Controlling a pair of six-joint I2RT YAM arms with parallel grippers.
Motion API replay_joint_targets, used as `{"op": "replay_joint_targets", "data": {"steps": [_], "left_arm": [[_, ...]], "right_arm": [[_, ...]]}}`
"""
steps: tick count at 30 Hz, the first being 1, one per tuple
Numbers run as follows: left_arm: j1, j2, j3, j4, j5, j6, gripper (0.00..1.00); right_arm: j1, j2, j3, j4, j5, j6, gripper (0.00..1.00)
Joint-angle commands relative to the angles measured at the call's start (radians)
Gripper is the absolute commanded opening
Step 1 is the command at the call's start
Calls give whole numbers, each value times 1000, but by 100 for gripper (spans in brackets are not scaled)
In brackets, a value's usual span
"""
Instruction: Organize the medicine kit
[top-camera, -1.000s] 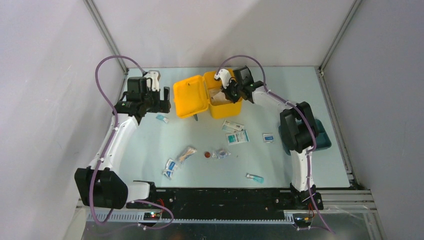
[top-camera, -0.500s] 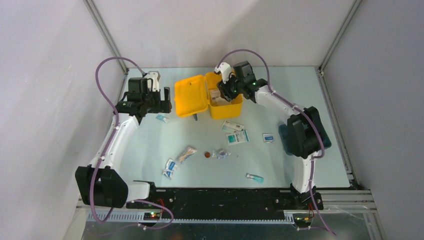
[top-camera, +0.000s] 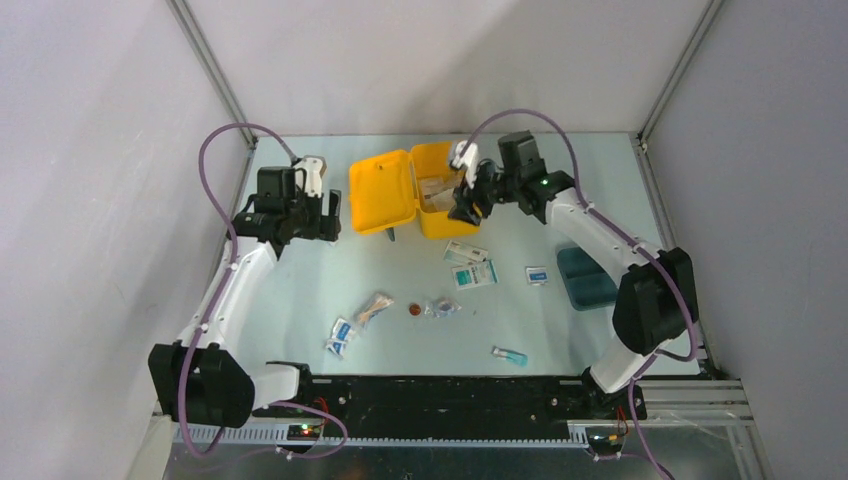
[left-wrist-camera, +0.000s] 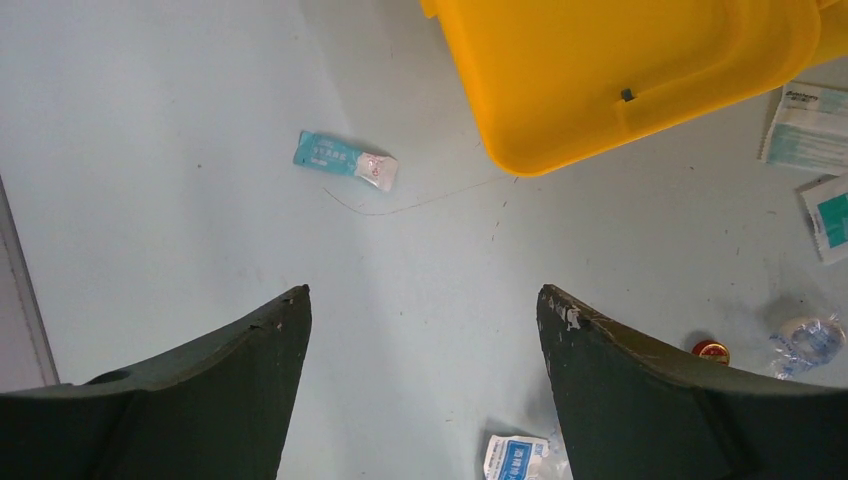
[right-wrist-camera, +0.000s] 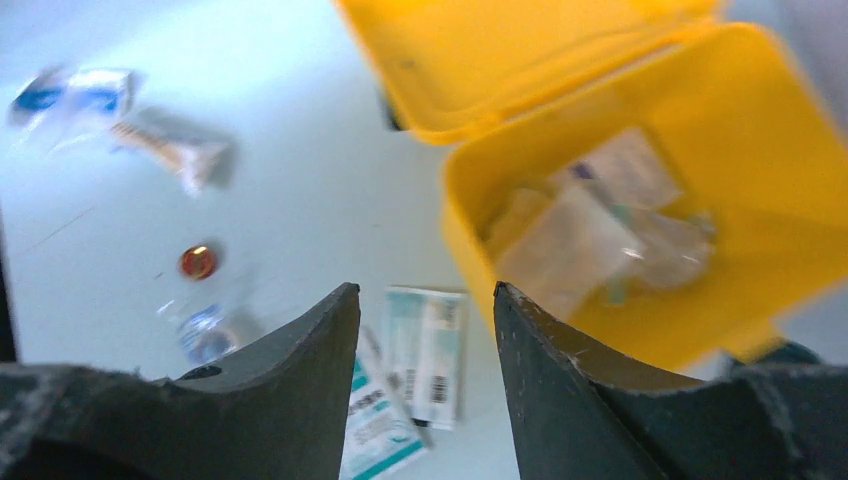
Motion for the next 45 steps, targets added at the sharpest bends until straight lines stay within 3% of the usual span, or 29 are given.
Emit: {"op": "replay_joint_targets", "data": {"steps": [1,8,16,23,31,35,37,39,42,45], "left_arm": [[4,-30,5,6,8,6,87],[6,-29,3,7,61,-99,87],[6,-73,-70,17,107,-231,87],[6,-200,-258,-11,171,-437,85],[7,-245,-422,9,188,-505,84],[2,-163,-439,30,206,-512,77],[-8,-124,-443,35,199,-516,65],[-56,-116,-446,34,176,-525,59],[-182,-82,-429,42,153,-510,57],[-214,-19,-408,50,143,-502,57]], "right_arm": [[71,11,-52,-126,-170,-198,57],[180,80,-58,-258,-160,-402,56],[298,163,-65,-232,-137,-413,52],[386,216,-84,-173,-133,-383,54],[407,224,-95,-263,-91,-486,55],[385,188,-139,-326,-73,-546,57],[371,167,-166,-345,-70,-567,59],[360,157,-180,-372,-73,-586,60],[344,154,-184,-413,-66,-623,63],[327,150,-199,-395,-51,-623,64]]}}
